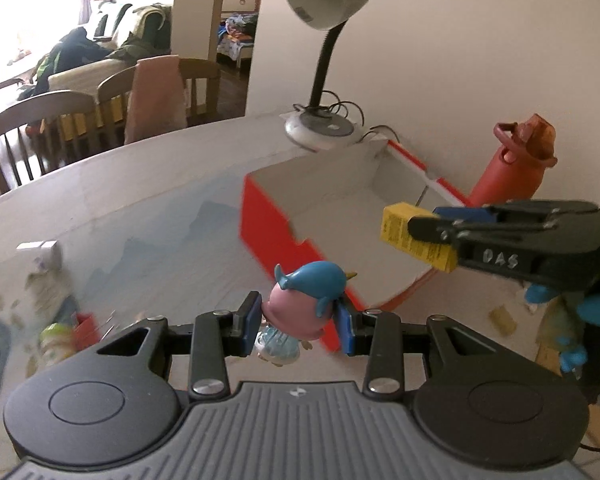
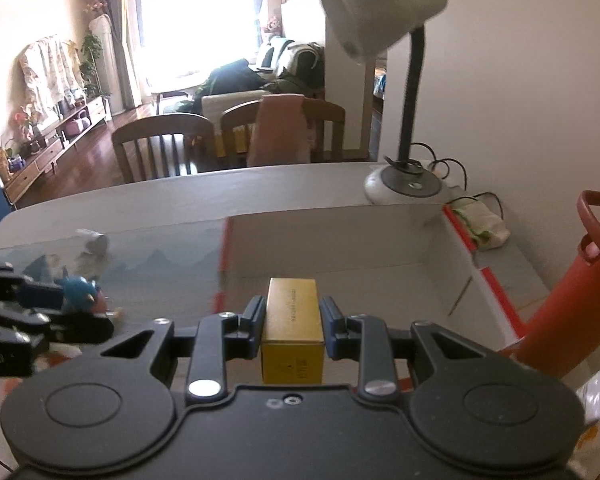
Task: Organize rigid objects
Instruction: 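Carry the pink doll and yellow block into the red box with both grippers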
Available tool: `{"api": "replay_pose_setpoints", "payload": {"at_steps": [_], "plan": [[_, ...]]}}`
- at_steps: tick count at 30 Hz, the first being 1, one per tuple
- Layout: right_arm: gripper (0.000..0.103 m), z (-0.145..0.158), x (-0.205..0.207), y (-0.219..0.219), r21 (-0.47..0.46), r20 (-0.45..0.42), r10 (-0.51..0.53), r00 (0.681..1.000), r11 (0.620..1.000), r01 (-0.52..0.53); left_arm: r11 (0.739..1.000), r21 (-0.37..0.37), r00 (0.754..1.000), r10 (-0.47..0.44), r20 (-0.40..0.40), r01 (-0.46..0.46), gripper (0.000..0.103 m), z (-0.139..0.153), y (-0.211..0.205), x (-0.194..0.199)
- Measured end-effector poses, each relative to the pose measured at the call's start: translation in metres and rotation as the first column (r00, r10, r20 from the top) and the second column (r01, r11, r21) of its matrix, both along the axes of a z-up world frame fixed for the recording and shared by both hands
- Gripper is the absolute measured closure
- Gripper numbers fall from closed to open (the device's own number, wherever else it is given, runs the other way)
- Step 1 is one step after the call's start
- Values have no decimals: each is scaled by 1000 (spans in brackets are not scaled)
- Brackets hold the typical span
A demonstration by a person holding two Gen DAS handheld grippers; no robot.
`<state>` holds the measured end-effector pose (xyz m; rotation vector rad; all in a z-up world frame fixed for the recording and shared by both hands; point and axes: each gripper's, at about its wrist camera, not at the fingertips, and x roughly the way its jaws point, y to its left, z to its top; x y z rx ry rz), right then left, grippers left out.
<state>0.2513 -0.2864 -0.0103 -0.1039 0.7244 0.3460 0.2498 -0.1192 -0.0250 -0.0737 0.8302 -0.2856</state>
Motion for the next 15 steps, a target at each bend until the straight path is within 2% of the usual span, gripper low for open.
{"api": "replay_pose_setpoints", "payload": {"at_steps": [9, 15], "plan": [[75, -27, 49, -36, -29, -38, -6, 999, 1000, 5, 999, 26, 999, -19, -32, 20, 66, 1, -63, 67], [75, -48, 69, -45, -51, -80, 26, 996, 998, -30, 997, 59, 996, -37, -80, 42, 66, -13, -100, 111]]}}
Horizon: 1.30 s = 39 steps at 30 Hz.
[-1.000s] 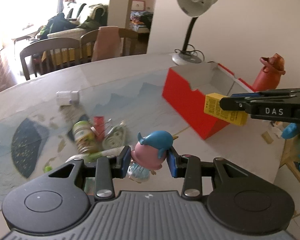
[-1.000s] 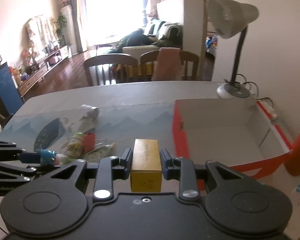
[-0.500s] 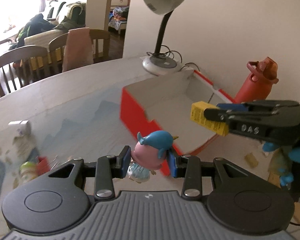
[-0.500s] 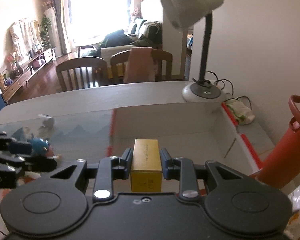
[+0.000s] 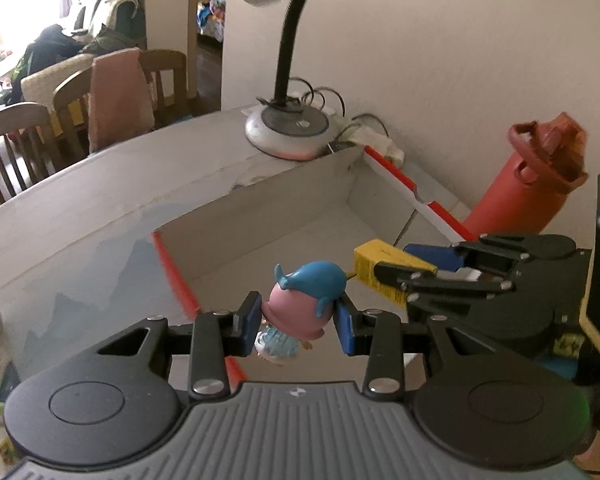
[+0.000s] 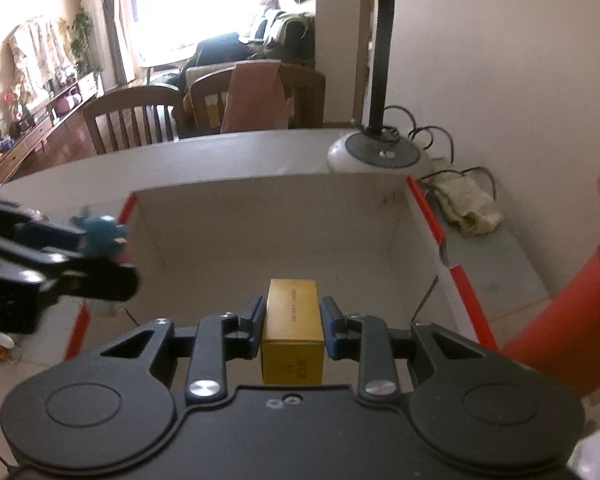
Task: Organize rigid objects
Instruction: 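Carry the pink doll and yellow block into the red box with both grippers, then open the left gripper over the box while the right releases the yellow block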
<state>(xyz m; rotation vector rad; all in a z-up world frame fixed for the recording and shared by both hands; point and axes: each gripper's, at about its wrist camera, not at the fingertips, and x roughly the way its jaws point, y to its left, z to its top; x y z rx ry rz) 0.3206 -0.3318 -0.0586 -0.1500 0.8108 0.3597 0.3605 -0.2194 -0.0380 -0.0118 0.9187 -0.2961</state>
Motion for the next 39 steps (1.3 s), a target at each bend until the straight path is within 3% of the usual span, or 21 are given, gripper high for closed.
{"api": "replay_pose_setpoints", "payload": {"at_steps": [9, 17, 28, 39], "plan": [[75, -34, 24, -7, -33, -53, 9, 999, 999, -11, 998, 56, 991, 27, -131, -19, 66, -53, -22, 53], [75, -47, 31, -13, -46, -102, 44, 994, 998, -48, 996, 93, 975, 28, -219, -8, 66, -82, -31, 76], [74, -51, 29, -11, -58, -170, 103, 980, 992, -114, 992, 130, 960, 40, -276, -4, 65, -106, -43, 95], [65, -43, 30, -18, -10, -182, 114, 977, 993, -118, 985, 169, 944, 70, -321, -16, 65, -120, -46, 111]]}}
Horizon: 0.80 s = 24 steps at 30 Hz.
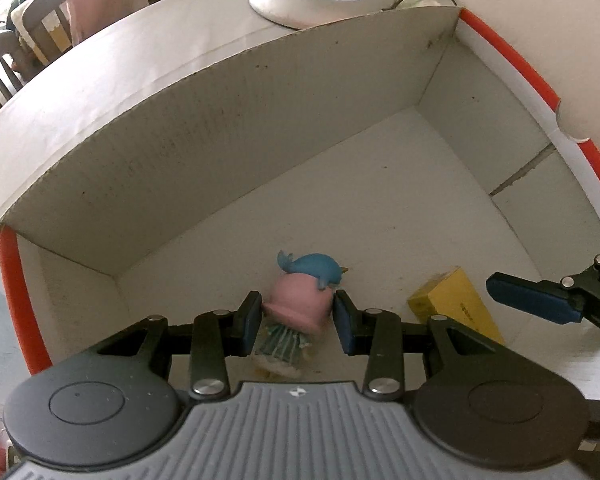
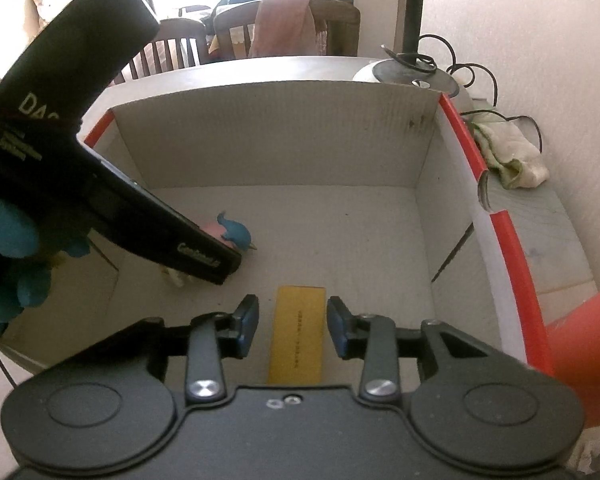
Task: Organize rigid objects
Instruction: 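Open the left gripper over the box while the right releases the yellow block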
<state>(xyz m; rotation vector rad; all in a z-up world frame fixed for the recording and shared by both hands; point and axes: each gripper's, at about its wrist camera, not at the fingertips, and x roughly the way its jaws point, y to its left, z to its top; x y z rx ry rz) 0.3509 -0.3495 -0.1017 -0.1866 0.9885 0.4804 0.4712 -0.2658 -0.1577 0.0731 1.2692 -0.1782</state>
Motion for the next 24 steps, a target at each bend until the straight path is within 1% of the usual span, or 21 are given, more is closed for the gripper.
{"api": "replay_pose_setpoints", "payload": {"at_steps": [3, 4, 5, 8, 12, 14, 16, 18, 20, 24], "plan": [[61, 2, -2, -3, 6, 0, -6, 1000, 1000, 6, 1000, 5, 1000, -9, 12, 9, 53, 3, -1, -3], [55, 3, -3, -4, 10, -1, -9, 1000, 1000, 9, 1000, 6, 1000, -13, 19, 13, 46, 5, -1, -4], [51, 5, -4, -4, 16, 2, -11, 1000, 1000, 11, 1000, 3, 999, -17, 28, 17, 42, 7, -1, -7], [50, 9, -6, -5, 22, 13, -8, 1000, 1000, 7, 1000, -7, 998, -19, 52, 20, 42, 15, 1, -13], [45, 17, -11, -5, 36, 21, -1, 1000, 999, 0, 999, -43, 997, -5, 83, 9, 42, 27, 7, -26], [36, 22, -14, -5, 42, 35, 0, 999, 999, -2, 999, -53, 995, -3, 104, 9, 42, 34, 10, -32], [31, 27, -17, -5, 53, 46, 4, 999, 999, -7, 998, -58, 991, 3, 132, 5, 42, 43, 13, -41], [28, 31, -20, -6, 65, 53, 7, 999, 998, -11, 997, -72, 988, 13, 156, -1, 42, 51, 18, -48], [23, 37, -26, -4, 72, 63, 11, 998, 997, -16, 997, -79, 984, 21, 176, -7, 42, 59, 20, -54], [20, 47, -34, -4, 100, 79, 20, 997, 995, -28, 996, -86, 976, 31, 217, -13, 42, 76, 27, -71]]}}
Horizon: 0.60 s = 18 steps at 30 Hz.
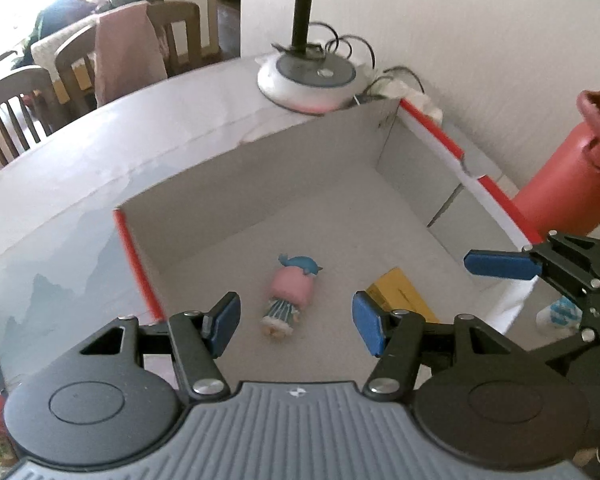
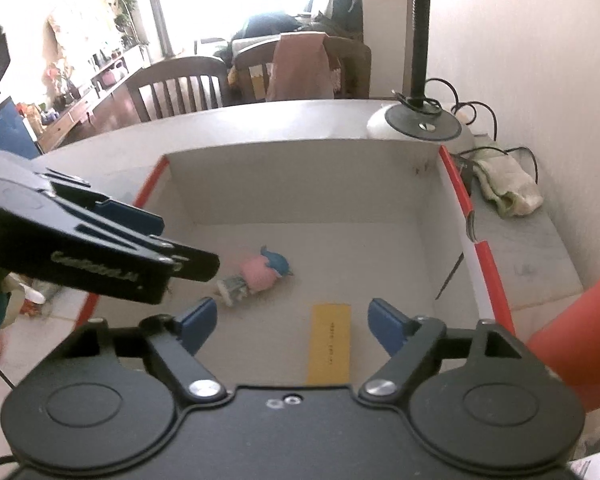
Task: Organize rigid objects
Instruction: 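Open the left gripper over the box while the right releases the yellow block, then withdraw both grippers from the box back toward the items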
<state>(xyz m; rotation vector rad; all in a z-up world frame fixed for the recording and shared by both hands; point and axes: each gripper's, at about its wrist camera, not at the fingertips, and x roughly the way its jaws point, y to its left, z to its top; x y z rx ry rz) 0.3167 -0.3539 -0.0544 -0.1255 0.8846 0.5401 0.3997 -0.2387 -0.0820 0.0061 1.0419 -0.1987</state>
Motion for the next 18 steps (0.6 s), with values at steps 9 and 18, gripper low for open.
{"api": "replay_pose_setpoints", "payload": {"at_steps": [9, 18], "plan": [[13, 22, -23, 8, 38, 62, 33, 998, 999, -35, 998, -44, 996, 44, 74, -41, 34, 29, 20, -42], [6, 36, -50, 22, 85, 107, 60, 993, 994, -69, 994, -58, 984, 101, 147, -93, 26, 47, 37, -89]]}}
